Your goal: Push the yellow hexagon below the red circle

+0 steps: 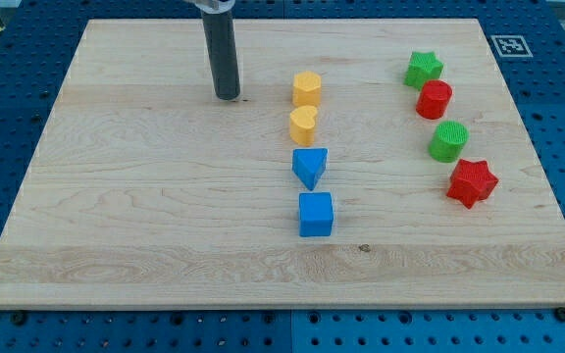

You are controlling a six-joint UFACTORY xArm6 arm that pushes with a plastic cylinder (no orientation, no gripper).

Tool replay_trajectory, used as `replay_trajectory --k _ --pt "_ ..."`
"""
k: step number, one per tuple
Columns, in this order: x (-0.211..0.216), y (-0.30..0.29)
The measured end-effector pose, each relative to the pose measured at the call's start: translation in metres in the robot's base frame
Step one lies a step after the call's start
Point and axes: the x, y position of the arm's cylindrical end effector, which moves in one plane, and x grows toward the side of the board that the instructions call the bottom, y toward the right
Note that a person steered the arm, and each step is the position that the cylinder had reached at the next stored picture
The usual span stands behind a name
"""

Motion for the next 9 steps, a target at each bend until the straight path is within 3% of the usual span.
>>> replay_trajectory --k 2,5,7,9 --pt "0.0 0.008" --pt "0.009 0.075" --pt "0.032 0.087" --pt "0.027 0.074"
